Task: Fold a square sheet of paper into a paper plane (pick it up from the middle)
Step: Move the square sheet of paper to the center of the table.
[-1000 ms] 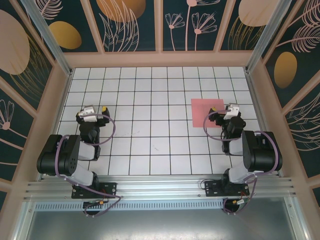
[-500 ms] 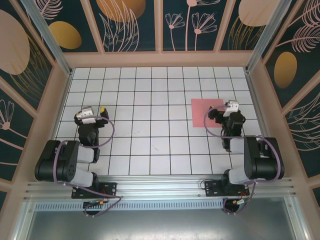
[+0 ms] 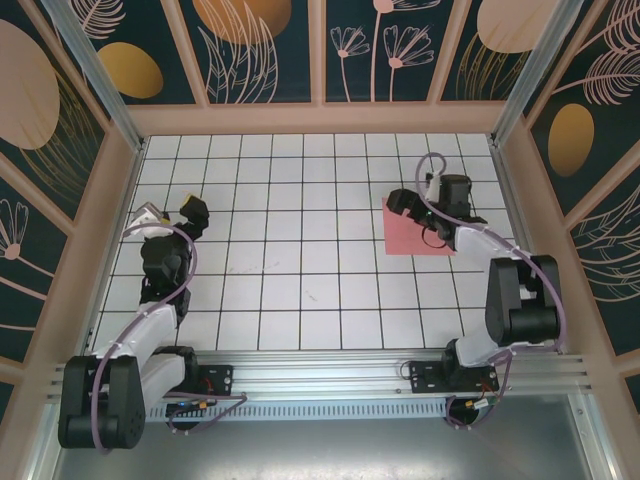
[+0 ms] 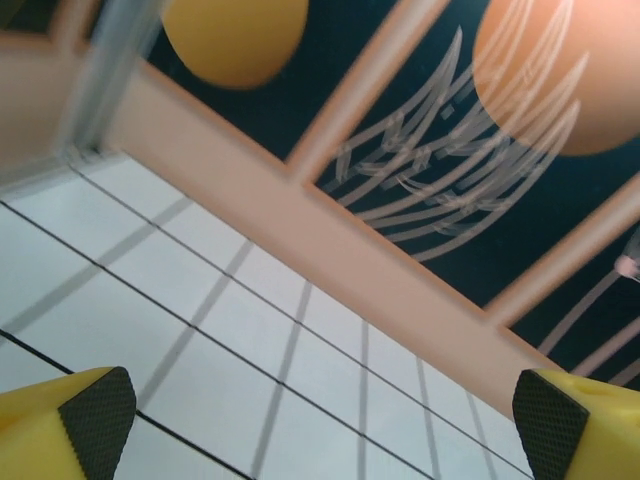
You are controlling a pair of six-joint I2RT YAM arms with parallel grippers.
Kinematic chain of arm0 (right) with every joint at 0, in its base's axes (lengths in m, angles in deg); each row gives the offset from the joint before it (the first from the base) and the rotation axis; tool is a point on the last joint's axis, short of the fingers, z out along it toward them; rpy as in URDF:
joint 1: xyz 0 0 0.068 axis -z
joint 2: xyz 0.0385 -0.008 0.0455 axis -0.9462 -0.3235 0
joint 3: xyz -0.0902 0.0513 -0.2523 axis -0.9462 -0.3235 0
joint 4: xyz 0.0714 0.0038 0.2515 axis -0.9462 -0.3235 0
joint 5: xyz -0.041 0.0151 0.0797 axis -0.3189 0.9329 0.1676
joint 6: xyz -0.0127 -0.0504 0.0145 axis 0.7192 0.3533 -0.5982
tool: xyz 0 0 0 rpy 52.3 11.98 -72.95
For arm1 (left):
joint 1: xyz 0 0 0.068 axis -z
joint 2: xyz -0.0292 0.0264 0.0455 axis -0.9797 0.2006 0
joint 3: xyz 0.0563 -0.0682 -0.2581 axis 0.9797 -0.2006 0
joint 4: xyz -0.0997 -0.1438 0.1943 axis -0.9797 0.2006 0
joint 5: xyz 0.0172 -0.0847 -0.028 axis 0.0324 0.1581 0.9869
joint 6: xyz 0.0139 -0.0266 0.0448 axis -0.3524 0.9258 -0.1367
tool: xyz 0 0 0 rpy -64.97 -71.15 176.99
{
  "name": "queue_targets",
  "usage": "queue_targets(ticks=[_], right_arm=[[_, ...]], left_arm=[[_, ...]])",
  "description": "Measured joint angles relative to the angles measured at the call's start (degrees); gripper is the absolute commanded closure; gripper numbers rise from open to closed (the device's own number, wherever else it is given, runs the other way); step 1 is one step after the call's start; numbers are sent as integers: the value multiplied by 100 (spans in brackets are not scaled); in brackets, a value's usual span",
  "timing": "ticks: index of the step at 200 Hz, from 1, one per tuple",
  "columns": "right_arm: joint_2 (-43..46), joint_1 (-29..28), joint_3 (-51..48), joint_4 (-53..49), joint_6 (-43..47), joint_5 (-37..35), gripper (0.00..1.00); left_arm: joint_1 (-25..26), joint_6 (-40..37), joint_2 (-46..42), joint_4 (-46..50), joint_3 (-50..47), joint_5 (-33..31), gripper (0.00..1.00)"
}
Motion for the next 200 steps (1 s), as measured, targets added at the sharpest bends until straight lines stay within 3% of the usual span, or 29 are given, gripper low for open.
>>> queue_targets(ticks=[28, 55, 85, 135, 200], right_arm=[[-588, -337, 227, -426, -122, 24, 12], [-876, -448, 459, -763, -164, -118, 13], [-1045, -529, 669, -997, -107, -326, 13], [-1200, -981, 669, -1292, 269, -496, 14], [-916, -2441, 354, -1340, 146, -50, 18]], left_arm=[[42, 693, 837, 264, 310, 1178, 2], [393, 898, 1311, 570, 560, 1788, 2], [732, 901, 1456, 804, 649, 2035, 2], [767, 879, 1657, 1115, 796, 2142, 1], [920, 879, 1845, 1163, 1117, 2286, 1]])
